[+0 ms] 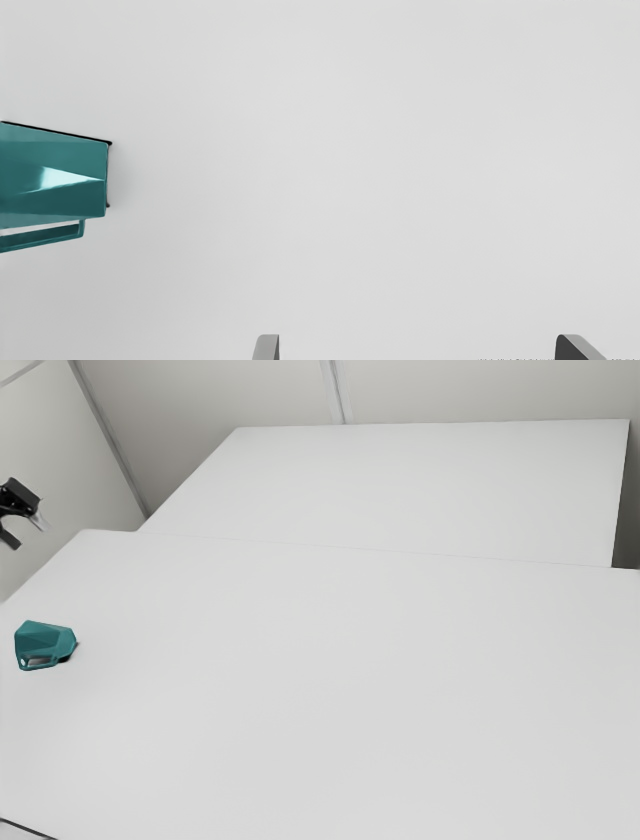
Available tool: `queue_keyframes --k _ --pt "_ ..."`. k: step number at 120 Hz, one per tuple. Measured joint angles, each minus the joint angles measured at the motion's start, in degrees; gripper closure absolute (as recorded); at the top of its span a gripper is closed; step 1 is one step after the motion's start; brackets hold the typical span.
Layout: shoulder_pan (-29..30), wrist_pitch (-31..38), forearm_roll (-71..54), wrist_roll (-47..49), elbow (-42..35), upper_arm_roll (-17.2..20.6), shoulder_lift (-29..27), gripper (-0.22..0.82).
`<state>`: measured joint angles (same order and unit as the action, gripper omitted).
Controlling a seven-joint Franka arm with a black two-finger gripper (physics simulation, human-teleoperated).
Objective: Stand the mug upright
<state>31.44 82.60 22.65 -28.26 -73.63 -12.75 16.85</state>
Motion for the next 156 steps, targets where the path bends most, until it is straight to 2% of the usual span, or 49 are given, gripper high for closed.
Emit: queue_keyframes --k 9,20,25,44,53,63,76,85,102,121,135,156 --pt "4.3 -1.9 1.7 -3.1 4.0 0.8 4.9 0.0" --pt "14.2 -3.5 2.7 -6.6 8.6 8.8 10.8 0.0" --pt "17.1 -4.0 2.9 -8.2 10.6 10.9 13.2 0.0" --pt "23.1 -5.0 3.3 -13.7 15.1 13.0 20.2 0.0" --pt "27.0 -5.2 3.4 -16.0 17.2 16.1 23.6 0.0" --pt "29.5 -5.1 3.4 -18.3 19.0 17.3 26.8 0.0" --pt "31.8 -4.1 3.5 -21.1 19.9 17.9 29.6 0.0" --pt "33.3 -3.0 3.5 -22.9 21.8 19.6 32.4 0.0" --pt "33.9 0.2 3.8 -26.0 25.0 22.7 36.7 0.0" --pt "34.2 3.8 4.1 -28.6 28.5 24.3 40.9 0.0" --pt "35.1 5.0 4.4 -30.1 28.8 25.9 42.1 0.0" --pt "35.4 3.3 6.7 -32.0 27.7 26.1 42.3 0.0"
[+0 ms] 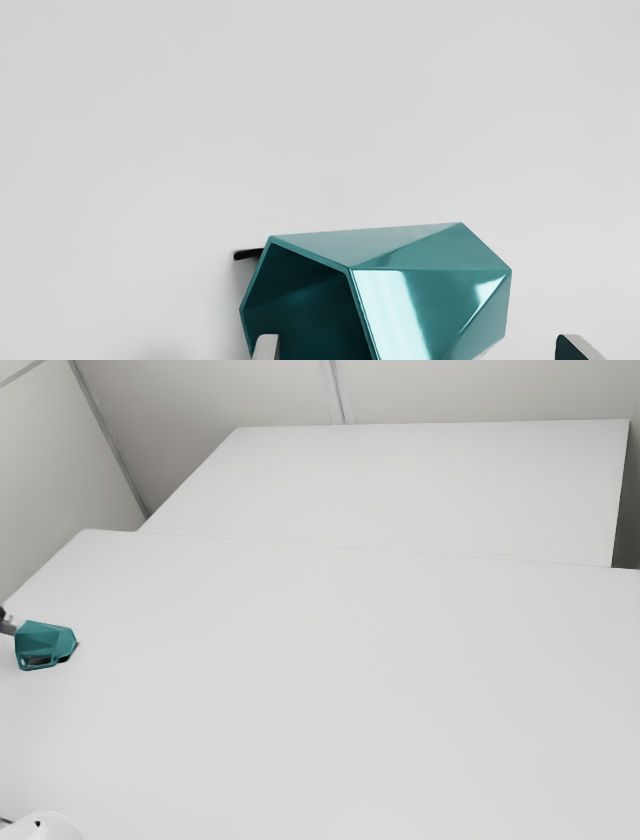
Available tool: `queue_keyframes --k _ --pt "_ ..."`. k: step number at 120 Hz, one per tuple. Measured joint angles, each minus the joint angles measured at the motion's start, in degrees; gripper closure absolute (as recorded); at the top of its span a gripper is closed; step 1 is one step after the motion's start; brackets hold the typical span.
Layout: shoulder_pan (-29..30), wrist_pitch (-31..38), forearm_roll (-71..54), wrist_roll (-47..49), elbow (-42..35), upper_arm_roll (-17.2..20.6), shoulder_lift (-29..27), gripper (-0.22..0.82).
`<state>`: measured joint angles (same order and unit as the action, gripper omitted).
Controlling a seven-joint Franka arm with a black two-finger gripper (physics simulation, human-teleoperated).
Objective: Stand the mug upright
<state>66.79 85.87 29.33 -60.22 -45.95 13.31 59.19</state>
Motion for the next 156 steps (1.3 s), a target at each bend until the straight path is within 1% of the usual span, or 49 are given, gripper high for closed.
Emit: queue_keyframes --k 19,36,39,43,56,63,73,84,95,124,144,156 --pt "0.0 -1.7 2.6 -1.1 -2.9 -0.2 0.3 0.0" --pt "0.0 -3.3 4.4 -1.9 -3.7 -0.3 0.5 0.0" --pt "0.0 -3.7 4.9 -1.9 -3.7 -0.3 0.5 0.02" --pt "0.0 -4.1 5.4 -2.0 -3.7 -0.4 0.5 0.07" --pt "0.0 -5.3 6.5 -2.3 -3.6 -0.4 0.5 0.36" --pt "0.0 -5.8 6.8 -2.4 -3.6 -0.4 0.5 0.49" --pt "0.0 -6.6 7.7 -2.6 -3.6 -0.2 0.4 0.6" --pt "0.0 -7.9 9.0 -2.7 -3.7 -0.2 0.2 0.68" --pt "0.0 -9.3 9.8 -2.9 -3.7 -0.1 0.0 0.72" --pt "0.1 -11.8 11.1 -3.1 -4.9 -0.1 -1.0 0.75" --pt "0.3 -13.3 11.2 -2.8 -7.9 -0.1 -5.5 0.76" --pt "-0.9 -14.1 10.5 -2.2 -10.5 -0.3 -9.7 0.76"
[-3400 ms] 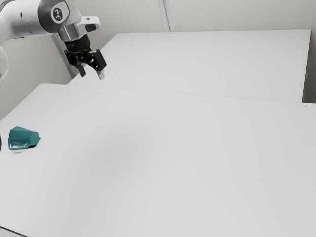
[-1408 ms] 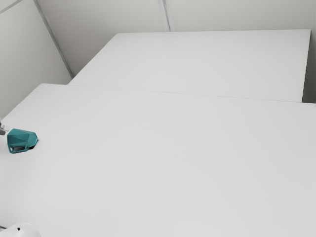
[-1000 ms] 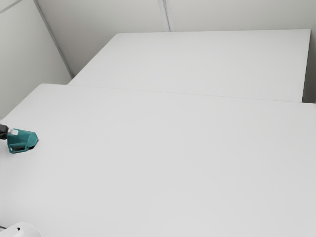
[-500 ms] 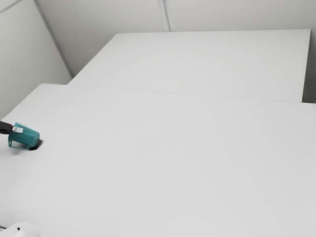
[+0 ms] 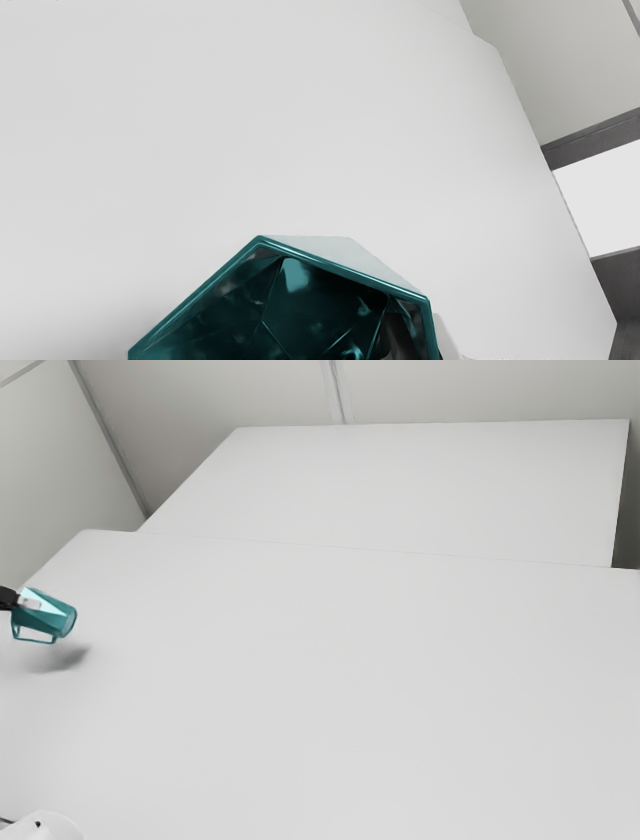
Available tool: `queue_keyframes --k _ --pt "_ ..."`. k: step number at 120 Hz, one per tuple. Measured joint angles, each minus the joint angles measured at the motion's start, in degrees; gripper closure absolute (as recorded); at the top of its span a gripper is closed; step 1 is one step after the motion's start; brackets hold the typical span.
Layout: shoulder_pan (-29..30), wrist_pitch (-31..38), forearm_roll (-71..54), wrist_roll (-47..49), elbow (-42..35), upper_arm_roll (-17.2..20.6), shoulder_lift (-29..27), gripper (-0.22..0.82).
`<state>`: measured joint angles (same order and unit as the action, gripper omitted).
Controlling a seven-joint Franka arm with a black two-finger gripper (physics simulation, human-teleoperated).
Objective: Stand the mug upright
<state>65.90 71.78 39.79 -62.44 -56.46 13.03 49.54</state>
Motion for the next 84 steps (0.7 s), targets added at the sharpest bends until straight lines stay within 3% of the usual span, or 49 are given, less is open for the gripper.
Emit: queue_keyframes --k 20,48,70,84 --pt "-7.0 -0.4 -5.0 1.5 -2.6 -0.3 -6.9 0.76" --pt "-15.9 6.4 -12.1 4.0 -20.4 -0.7 -22.5 0.76" --pt "-36.2 16.9 -15.7 7.0 -33.0 -14.9 -33.1 0.76" --pt "-45.2 24.0 -18.7 9.6 -37.0 -17.9 -35.6 0.76"
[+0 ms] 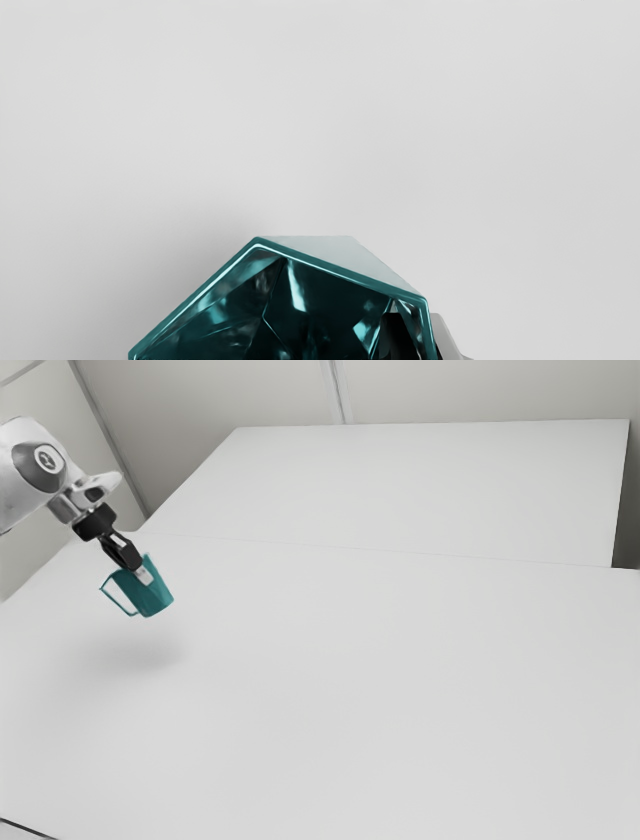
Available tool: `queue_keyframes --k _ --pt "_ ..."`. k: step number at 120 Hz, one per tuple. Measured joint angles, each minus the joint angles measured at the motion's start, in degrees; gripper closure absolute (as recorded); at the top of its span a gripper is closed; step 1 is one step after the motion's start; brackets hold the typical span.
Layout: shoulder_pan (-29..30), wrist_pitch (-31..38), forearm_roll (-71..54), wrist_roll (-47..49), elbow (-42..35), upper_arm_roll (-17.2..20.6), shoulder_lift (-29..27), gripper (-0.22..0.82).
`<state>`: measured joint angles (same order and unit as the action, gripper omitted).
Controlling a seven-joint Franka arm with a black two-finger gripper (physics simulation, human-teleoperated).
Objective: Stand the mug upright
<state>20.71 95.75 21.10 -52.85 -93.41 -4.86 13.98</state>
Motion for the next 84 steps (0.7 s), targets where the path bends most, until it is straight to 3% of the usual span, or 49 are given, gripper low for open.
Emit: queue_keyframes --k 19,51,84 --pt "-7.4 9.1 -4.1 4.9 -8.1 -0.9 -4.9 0.76" --pt "-12.5 24.0 -10.8 14.4 -22.8 -0.7 -13.6 0.76" --pt "-17.3 33.9 -14.1 24.4 -26.1 -0.4 -10.8 0.76"
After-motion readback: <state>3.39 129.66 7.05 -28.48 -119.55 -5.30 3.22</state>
